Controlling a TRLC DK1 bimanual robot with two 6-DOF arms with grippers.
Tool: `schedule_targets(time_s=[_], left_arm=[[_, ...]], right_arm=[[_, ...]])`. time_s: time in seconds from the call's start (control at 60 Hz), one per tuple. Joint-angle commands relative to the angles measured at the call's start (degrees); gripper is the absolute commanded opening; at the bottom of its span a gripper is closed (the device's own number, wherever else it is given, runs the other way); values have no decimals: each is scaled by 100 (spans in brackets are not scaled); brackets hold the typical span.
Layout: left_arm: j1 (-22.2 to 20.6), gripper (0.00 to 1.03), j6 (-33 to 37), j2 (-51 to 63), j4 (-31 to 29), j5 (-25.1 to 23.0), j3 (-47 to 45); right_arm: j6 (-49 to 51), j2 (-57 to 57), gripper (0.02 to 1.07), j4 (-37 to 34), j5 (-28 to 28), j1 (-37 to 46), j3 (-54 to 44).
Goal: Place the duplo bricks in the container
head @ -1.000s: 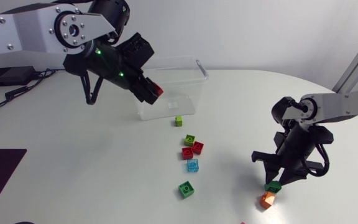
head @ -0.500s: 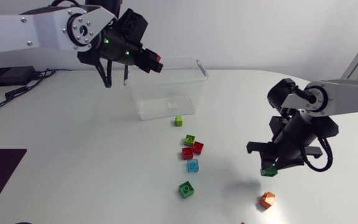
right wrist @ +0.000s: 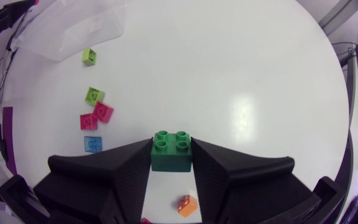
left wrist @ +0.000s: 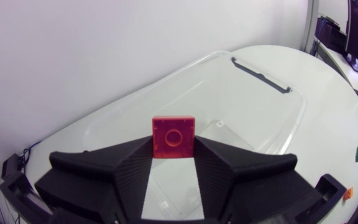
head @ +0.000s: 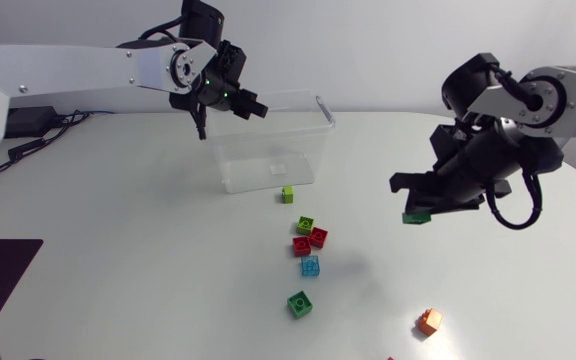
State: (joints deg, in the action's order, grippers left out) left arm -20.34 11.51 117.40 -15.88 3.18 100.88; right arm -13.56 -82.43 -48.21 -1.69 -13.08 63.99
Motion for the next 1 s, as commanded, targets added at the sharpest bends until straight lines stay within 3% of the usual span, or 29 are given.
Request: schedule_targets(time_s=[0.0,0.083,0.15,0.3,0.483,0.767,0.983], left_arm=[[91,49,-184,283,59,69,318],[118,58,-202,309,67,86,327],[153,76,-202,292,76,86,327],[241,96,-272,116,76,77,283],[267,97,-421,-754,76,60,-323],[-163,96,-175,-2617,103,-467,-2116],[-392,96,-166,-3435,67,-564,-2987]], right_arm=[[170,8,34,92,-68,-142,299],[266,-115,34,171,-85,-265,571],[328,-300,34,206,-85,-353,888],[416,-748,33,206,-209,-458,1599],[592,-1363,32,347,-358,-546,2540],[750,-2347,32,417,-402,-766,3753],[776,-2971,32,400,-209,-863,4509]])
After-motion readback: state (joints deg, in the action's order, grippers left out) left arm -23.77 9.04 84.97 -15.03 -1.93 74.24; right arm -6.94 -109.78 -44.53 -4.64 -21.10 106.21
